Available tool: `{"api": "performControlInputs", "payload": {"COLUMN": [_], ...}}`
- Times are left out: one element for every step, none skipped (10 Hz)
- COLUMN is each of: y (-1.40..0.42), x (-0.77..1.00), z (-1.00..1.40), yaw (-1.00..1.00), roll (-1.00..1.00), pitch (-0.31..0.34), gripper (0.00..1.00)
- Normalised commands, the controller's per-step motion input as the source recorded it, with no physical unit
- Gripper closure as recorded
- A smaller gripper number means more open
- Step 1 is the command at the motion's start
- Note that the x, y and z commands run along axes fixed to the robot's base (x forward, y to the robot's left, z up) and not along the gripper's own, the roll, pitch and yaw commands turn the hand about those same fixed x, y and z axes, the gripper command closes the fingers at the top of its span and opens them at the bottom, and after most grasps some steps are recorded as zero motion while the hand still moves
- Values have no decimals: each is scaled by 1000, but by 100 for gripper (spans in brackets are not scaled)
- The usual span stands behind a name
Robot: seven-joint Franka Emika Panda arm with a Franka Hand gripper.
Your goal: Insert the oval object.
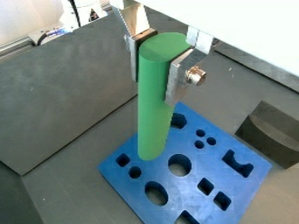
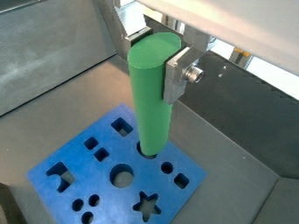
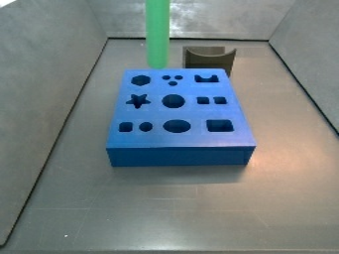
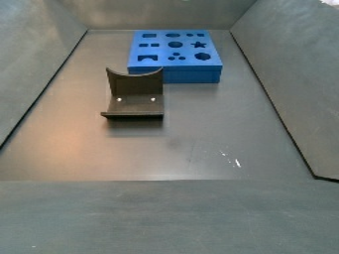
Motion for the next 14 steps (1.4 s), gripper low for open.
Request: {"api": "performControlInputs", "payload": {"y": [23,-220,-186,-111,-117,-140,-131,-103,-34,3,0,0,0,0], "x": [-60,-237,0,0,60,283,380,411,334,89,49,14,0,0], "z": [0,-126,-260,-266,-257,-311,-329,-314,-294,-251,-217,-189,-169,-149], "yaw": [0,-317,-960,-1000,-966,-791,-714,-691,-771,-994,-1000,-1000,-1000,-1000], "roll": [0,-4,0,0,0,0,13,24,40,70,54,41,33,20], "pitch": [0,-121,-84,-16,0,0,0,0,0,-23,-27,-29,-31,-37], "gripper": [100,100,100,100,100,100,100,100,100,100,100,100,100,100]}}
